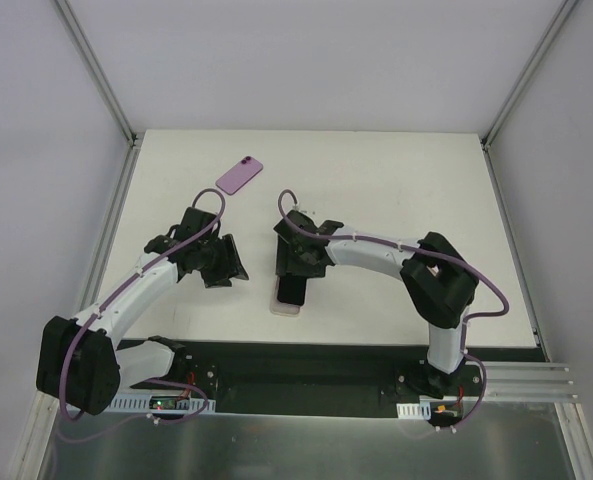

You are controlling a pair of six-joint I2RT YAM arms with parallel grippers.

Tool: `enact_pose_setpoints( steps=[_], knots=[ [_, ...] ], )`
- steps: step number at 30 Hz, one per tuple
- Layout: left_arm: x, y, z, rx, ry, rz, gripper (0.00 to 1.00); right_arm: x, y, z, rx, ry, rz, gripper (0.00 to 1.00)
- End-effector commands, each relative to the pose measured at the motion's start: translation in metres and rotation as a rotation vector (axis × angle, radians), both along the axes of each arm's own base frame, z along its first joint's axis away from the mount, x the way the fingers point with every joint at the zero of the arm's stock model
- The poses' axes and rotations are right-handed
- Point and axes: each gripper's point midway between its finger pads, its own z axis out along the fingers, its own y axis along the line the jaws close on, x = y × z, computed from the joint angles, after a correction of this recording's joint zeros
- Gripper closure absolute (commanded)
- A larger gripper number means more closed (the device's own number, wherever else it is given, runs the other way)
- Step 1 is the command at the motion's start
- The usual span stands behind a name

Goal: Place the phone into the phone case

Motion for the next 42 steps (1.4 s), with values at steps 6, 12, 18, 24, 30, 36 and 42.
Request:
enact_pose_setpoints(
  steps=[6, 12, 18, 24, 30, 36, 42],
  knots=[
    [0.002, 0.009, -0.002, 0.033, -0.034, 0.025, 0.49, 0.008, 0.020, 0.034, 0.062, -0.058, -0.024, 0.42],
    [0.002, 0.013, -0.003, 0.040, -0.031, 0.044, 0.48, 0.006, 0.025, 0.037, 0.084, -0.046, -0.054, 0.42],
    [0.002, 0.015, -0.003, 0.037, -0.034, 0.052, 0.47, 0.005, 0.028, 0.032, 0.078, -0.040, -0.059, 0.43],
    [-0.001, 0.017, -0.003, 0.034, -0.041, 0.050, 0.47, -0.007, 0.013, 0.014, 0.015, -0.034, -0.041, 0.43],
    [-0.004, 0.015, 0.001, 0.017, -0.061, 0.033, 0.44, -0.014, -0.009, 0.005, -0.052, -0.048, -0.032, 0.42],
    [-0.009, 0.009, 0.004, -0.023, -0.070, -0.006, 0.43, -0.023, -0.028, -0.003, -0.144, -0.006, -0.090, 0.37],
    [-0.019, 0.007, -0.001, -0.055, -0.063, 0.006, 0.45, -0.034, -0.037, -0.001, -0.184, -0.004, -0.132, 0.22]
  ],
)
